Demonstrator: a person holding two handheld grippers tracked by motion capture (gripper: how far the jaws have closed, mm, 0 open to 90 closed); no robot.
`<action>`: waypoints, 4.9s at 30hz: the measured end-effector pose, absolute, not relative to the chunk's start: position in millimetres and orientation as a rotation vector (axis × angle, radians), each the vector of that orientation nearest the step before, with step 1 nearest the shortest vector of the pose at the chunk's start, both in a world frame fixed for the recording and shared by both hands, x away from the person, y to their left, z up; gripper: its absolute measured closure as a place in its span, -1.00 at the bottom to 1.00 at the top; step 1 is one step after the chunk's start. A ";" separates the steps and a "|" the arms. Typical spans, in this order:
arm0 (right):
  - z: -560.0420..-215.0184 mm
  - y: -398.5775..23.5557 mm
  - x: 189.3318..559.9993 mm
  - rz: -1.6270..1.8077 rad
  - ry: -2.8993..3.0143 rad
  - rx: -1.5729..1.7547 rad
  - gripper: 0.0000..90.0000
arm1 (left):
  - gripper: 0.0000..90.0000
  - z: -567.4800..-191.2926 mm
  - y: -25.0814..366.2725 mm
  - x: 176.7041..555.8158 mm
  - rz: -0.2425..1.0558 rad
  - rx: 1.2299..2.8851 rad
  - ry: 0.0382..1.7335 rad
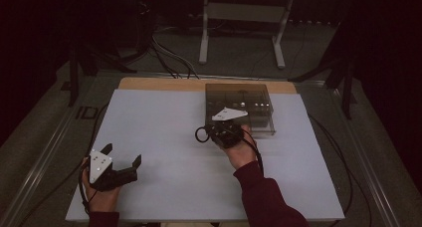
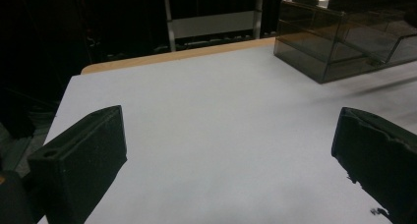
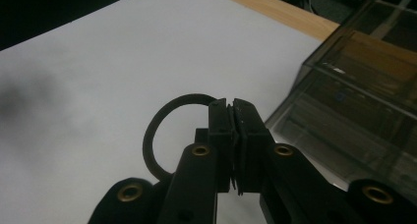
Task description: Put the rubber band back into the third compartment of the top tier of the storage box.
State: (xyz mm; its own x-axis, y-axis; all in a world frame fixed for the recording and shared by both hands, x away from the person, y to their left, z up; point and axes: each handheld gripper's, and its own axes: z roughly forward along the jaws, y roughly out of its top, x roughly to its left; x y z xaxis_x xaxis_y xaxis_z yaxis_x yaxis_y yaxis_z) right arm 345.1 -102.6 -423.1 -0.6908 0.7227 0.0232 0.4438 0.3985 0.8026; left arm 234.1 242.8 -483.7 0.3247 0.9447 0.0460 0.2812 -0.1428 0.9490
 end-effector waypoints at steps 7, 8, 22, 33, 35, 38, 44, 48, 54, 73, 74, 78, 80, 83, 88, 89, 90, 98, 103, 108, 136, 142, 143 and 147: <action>-417.4 -114.8 348.9 1.195 2.299 1.037 0.96 | -0.98 -484.1 242.2 234.1 0.873 1.637 1.127; -416.5 -116.6 349.3 1.197 2.295 1.040 0.96 | -0.98 -484.1 242.2 234.0 0.872 1.637 1.127; -408.7 -139.3 356.3 1.192 2.247 1.082 0.96 | -0.98 -484.8 241.8 234.1 0.869 1.638 1.125; -406.9 -156.8 362.3 1.179 2.214 1.127 0.96 | -0.98 -485.2 240.9 234.3 0.867 1.642 1.125; -406.7 -159.6 363.4 1.175 2.208 1.139 0.96 | -0.98 -485.3 240.9 234.4 0.867 1.642 1.125; -406.3 -164.3 364.9 1.173 2.199 1.148 0.96 | -0.98 -485.4 241.0 234.6 0.865 1.643 1.126; -405.8 -171.5 367.5 1.171 2.188 1.166 0.96 | -0.98 -485.5 240.2 234.7 0.864 1.648 1.126; -405.0 -175.9 369.0 1.169 2.179 1.176 0.96 | -0.98 -485.6 240.4 234.7 0.862 1.647 1.126; -403.9 -183.4 371.4 1.161 2.165 1.189 0.96 | -0.98 -485.6 240.3 234.8 0.862 1.648 1.126; -408.9 -207.7 377.8 1.124 2.125 1.260 0.96 | -0.98 -486.0 239.5 234.9 0.859 1.648 1.123; -409.3 -208.8 378.0 1.121 2.124 1.266 0.96 | -0.98 -486.1 239.6 234.9 0.859 1.647 1.124; -411.1 -212.7 378.9 1.115 2.117 1.278 0.96 | -0.98 -486.0 239.7 234.9 0.859 1.647 1.124; -411.7 -214.8 379.1 1.113 2.114 1.282 0.96 | -0.98 -486.1 239.7 234.9 0.859 1.647 1.124; -412.4 -217.2 379.4 1.111 2.109 1.286 0.96 | -0.98 -486.1 239.5 235.0 0.858 1.648 1.124; -414.6 -225.7 380.2 1.099 2.096 1.309 0.96 | -0.98 -486.4 238.8 235.4 0.859 1.652 1.122; -414.8 -226.9 380.4 1.097 2.094 1.310 0.96 | -0.98 -486.4 238.8 235.4 0.858 1.651 1.122; -414.8 -226.9 380.4 1.097 2.094 1.310 0.96 | -0.98 -486.5 238.7 235.4 0.858 1.651 1.122; -417.1 -233.6 381.4 1.078 2.083 1.326 0.96 | -0.98 -486.7 239.0 235.4 0.857 1.649 1.124; -418.2 -237.9 381.3 1.071 2.077 1.333 0.96 | -0.98 -486.8 239.0 235.4 0.857 1.649 1.125; -420.3 -245.3 380.5 1.062 2.065 1.349 0.96 | -0.98 -486.8 238.9 235.4 0.857 1.649 1.125; -437.5 -266.3 378.3 1.003 2.055 1.414 0.96 | -0.98 -487.2 238.4 235.5 0.851 1.653 1.126; -441.0 -266.9 378.4 0.991 2.059 1.419 0.96 | -0.98 -487.2 238.3 235.5 0.851 1.653 1.125; -441.2 -266.7 378.4 0.990 2.060 1.418 0.96 | -0.98 -487.2 238.3 235.5 0.851 1.653 1.126; -441.8 -265.7 378.7 0.987 2.064 1.416 0.96 | -0.98 -487.3 238.4 235.5 0.849 1.652 1.126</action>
State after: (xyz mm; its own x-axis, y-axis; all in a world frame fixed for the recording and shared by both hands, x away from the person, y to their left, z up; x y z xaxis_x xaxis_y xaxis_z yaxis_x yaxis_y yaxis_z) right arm 378.7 -265.7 -441.8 -0.3734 0.9271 0.0324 0.6071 0.2179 0.7641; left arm 235.5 238.4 -487.3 0.3399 0.9397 0.0382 0.2945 -0.1449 0.9446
